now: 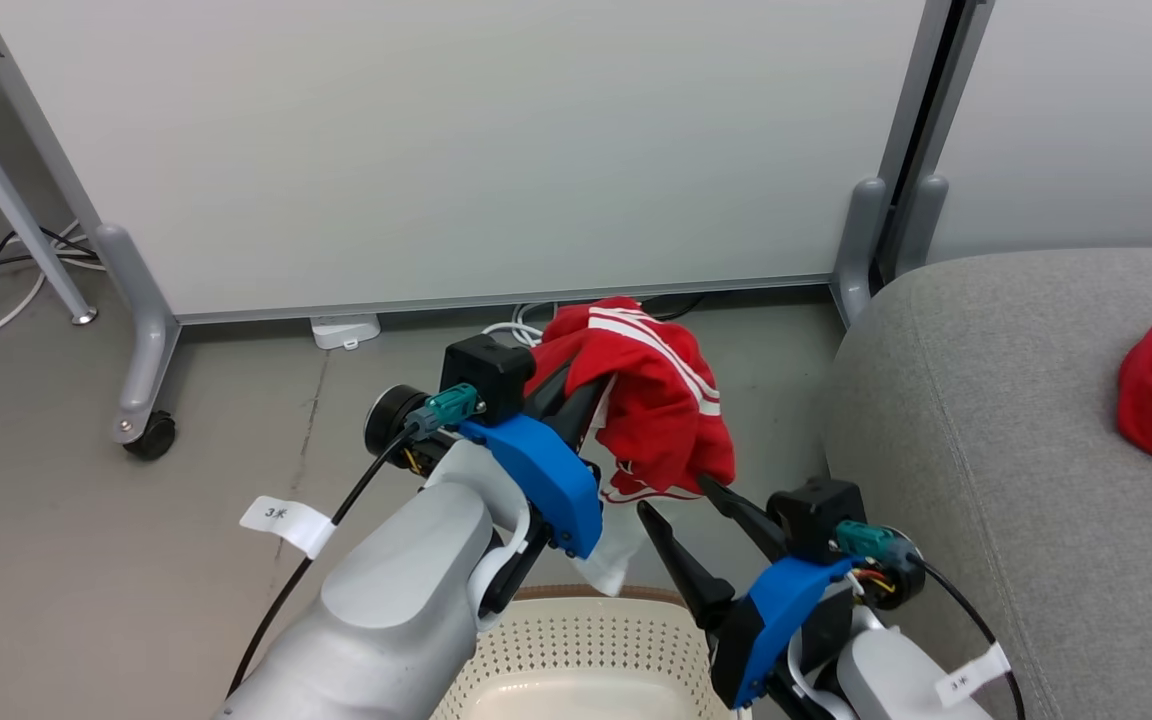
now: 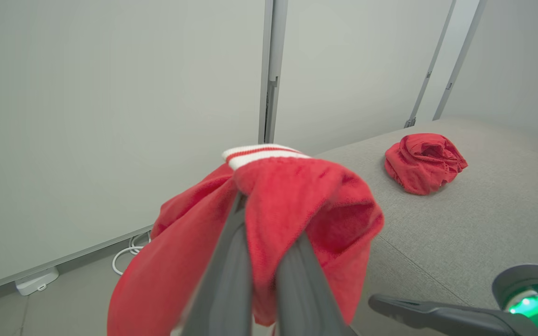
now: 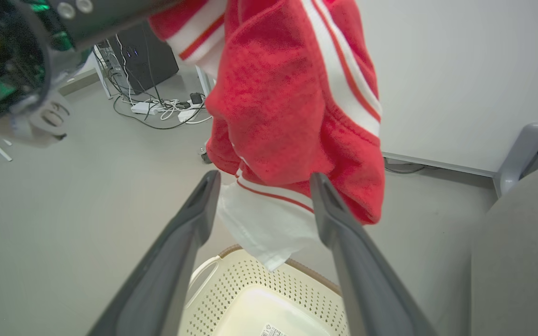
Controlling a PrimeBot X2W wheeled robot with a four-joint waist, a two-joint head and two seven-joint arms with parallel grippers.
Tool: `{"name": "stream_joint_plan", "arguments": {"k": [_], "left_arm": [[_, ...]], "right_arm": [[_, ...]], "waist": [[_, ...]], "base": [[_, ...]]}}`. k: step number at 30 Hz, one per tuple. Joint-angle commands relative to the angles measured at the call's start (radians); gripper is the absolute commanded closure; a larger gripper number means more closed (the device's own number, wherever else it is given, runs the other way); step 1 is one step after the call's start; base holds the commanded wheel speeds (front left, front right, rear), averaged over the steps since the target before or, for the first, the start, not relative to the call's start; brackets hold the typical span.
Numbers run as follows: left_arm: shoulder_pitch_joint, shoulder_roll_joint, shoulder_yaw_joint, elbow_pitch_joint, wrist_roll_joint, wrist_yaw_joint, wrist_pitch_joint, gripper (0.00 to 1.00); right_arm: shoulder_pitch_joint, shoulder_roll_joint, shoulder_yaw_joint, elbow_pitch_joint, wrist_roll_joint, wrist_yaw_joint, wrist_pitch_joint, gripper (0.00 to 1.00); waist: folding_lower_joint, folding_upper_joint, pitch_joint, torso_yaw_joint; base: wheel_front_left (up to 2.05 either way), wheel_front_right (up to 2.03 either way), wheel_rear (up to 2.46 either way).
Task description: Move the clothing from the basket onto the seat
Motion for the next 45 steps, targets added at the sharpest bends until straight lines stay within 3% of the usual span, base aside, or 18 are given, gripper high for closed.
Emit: {"name": "stream_joint_plan", "arguments": {"k": [1, 10, 20, 21, 22, 23, 45], "left_arm": [[-0.016, 0.0, -0.007, -0.006, -0.006, 0.011, 0.004, 1.0], [-0.031, 0.0, -0.068, -0.042, -0.038, 0.018, 0.015, 1.0], [-0.042, 0.0, -0.125, -0.083, -0.077, 0.027, 0.029, 1.0], [-0.043, 0.0, -0.129, -0.086, -0.08, 0.027, 0.028, 1.0], [-0.044, 0.0, -0.134, -0.088, -0.085, 0.027, 0.027, 1.0], [-0.045, 0.0, -0.138, -0.089, -0.087, 0.029, 0.027, 1.0], [-0.055, 0.0, -0.147, -0.035, -0.106, 0.043, -0.009, 1.0]], "right_arm": [[-0.032, -0.002, 0.015, 0.024, 0.017, 0.0, -0.01, 0.0], [-0.171, -0.001, 0.03, 0.23, 0.033, 0.0, -0.108, 0.0], [-0.272, -0.001, 0.078, 0.374, 0.089, 0.0, -0.168, 0.0], [-0.278, -0.001, 0.085, 0.384, 0.1, 0.0, -0.171, 0.04], [-0.284, -0.001, 0.092, 0.392, 0.109, 0.0, -0.174, 0.61], [-0.291, -0.001, 0.099, 0.4, 0.117, 0.0, -0.177, 1.0], [-0.334, -0.001, 0.185, 0.498, 0.207, 0.0, -0.225, 1.0]], "waist": [[0.0, -0.0001, 0.002, 0.004], [0.0, -0.0001, 0.006, 0.037], [0.0, -0.0001, 0.001, 0.055], [0.0, -0.0001, 0.0, 0.056], [0.0, -0.0001, 0.0, 0.056], [0.0, -0.0001, -0.001, 0.056], [0.0, -0.0001, -0.009, 0.029]], "base": [[0.0, 0.0, 0.0], [0.0, 0.0, 0.0], [0.0, 0.0, 0.0], [0.0, 0.0, 0.0], [0.0, 0.0, 0.0], [0.0, 0.0, 0.0], [0.0, 0.0, 0.0]]}}
